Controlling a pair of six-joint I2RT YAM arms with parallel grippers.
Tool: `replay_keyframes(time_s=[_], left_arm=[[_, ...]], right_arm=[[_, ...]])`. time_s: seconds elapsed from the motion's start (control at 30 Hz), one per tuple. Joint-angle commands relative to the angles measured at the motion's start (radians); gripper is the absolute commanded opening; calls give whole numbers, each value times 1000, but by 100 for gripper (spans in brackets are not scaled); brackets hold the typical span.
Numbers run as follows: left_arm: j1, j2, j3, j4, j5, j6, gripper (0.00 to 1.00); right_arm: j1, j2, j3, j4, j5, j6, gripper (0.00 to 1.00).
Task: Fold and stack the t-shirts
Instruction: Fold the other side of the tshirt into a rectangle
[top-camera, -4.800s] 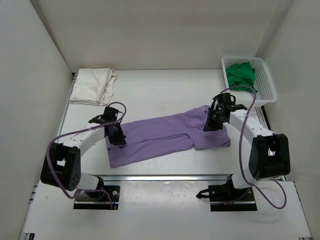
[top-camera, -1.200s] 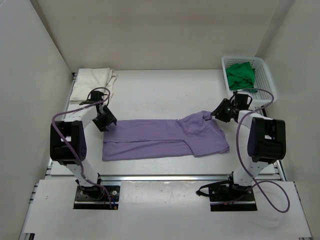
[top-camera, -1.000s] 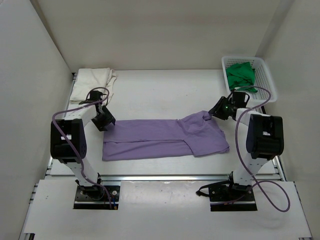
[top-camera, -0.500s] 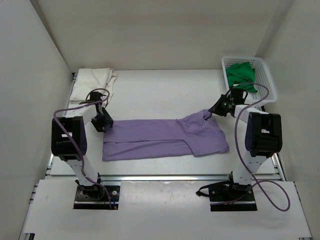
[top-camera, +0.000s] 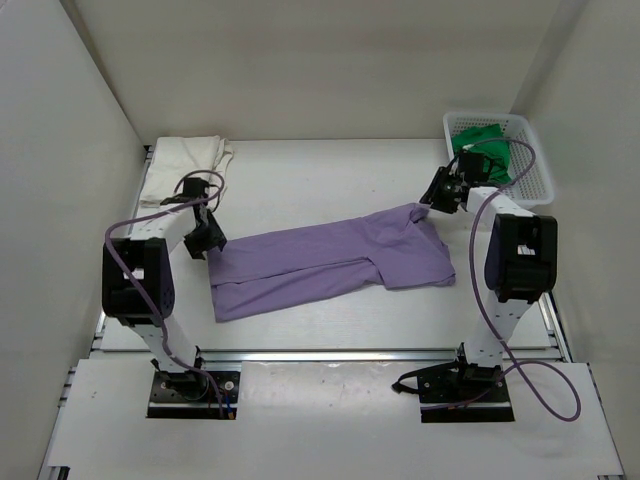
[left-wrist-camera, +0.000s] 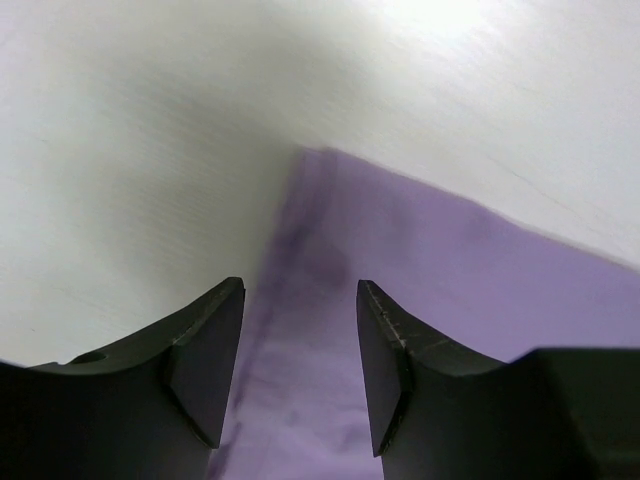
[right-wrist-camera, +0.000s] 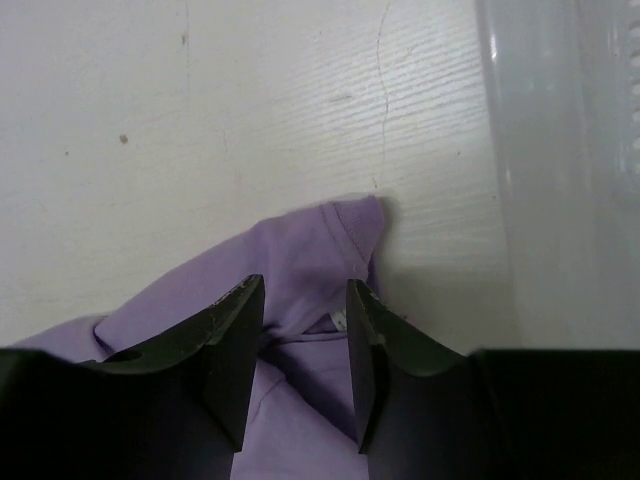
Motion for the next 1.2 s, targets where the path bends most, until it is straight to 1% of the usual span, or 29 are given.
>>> replay_keyframes(time_s=[0.0, 0.07, 0.1, 0.13, 0.2, 0.23, 0.3, 0.37, 0.4, 0.47, 0.53, 0.63, 0.73, 0.83, 0.93, 1.0, 1.03, 1.1, 1.17], left_arm=[[-105, -128, 80, -41, 18, 26, 59], [-153, -160, 72, -57, 54, -1, 60], [-203, -168, 51, -52, 80, -23, 59], [-225, -168, 37, -37, 103, -38, 60], [-292, -186, -41, -2, 156, -107, 60], [-308, -188, -63, 38, 190, -122, 58], [-316, -195, -147, 97, 224, -179, 60], [-305, -189, -193, 141, 241, -196, 59], [-287, -180, -213, 146, 238, -196, 59], [-244, -175, -250, 143, 224, -176, 59], [-210, -178, -285, 138, 212, -147, 59], [-158, -200, -310, 127, 195, -110, 59], [-115, -192, -301, 94, 164, -58, 59], [-77, -182, -272, 58, 135, -25, 60], [-49, -200, -244, 46, 126, 5, 60], [-67, -201, -184, 17, 124, 25, 62], [-89, -203, -166, 2, 124, 26, 62], [-134, -215, -80, -23, 118, 31, 62], [-188, -224, -19, -40, 126, 17, 58]], right_arm=[[1, -42, 13, -24, 11, -33, 36], [-8, -66, -21, -24, -17, -24, 29], [-14, -84, -47, -23, -41, -16, 29], [-19, -104, -81, -33, -50, -15, 29], [-16, -141, -136, -27, -49, -16, 29], [-15, -177, -183, -21, -43, -18, 28], [-28, -219, -242, -38, -43, -9, 29], [-48, -268, -311, -56, -44, 5, 29], [-54, -274, -329, -67, -22, 5, 29], [-74, -309, -407, -73, -17, 16, 29], [-86, -319, -446, -113, -20, 22, 24], [-85, -346, -515, -148, -29, 45, 24], [-91, -375, -575, -185, -55, 70, 23], [-74, -441, -645, -222, -89, 99, 22], [-8, -527, -718, -245, -119, 136, 22], [7, -581, -744, -257, -144, 151, 22], [14, -598, -730, -274, -144, 156, 24], [0, -633, -696, -297, -118, 133, 26], [-40, -633, -641, -307, -104, 91, 27]])
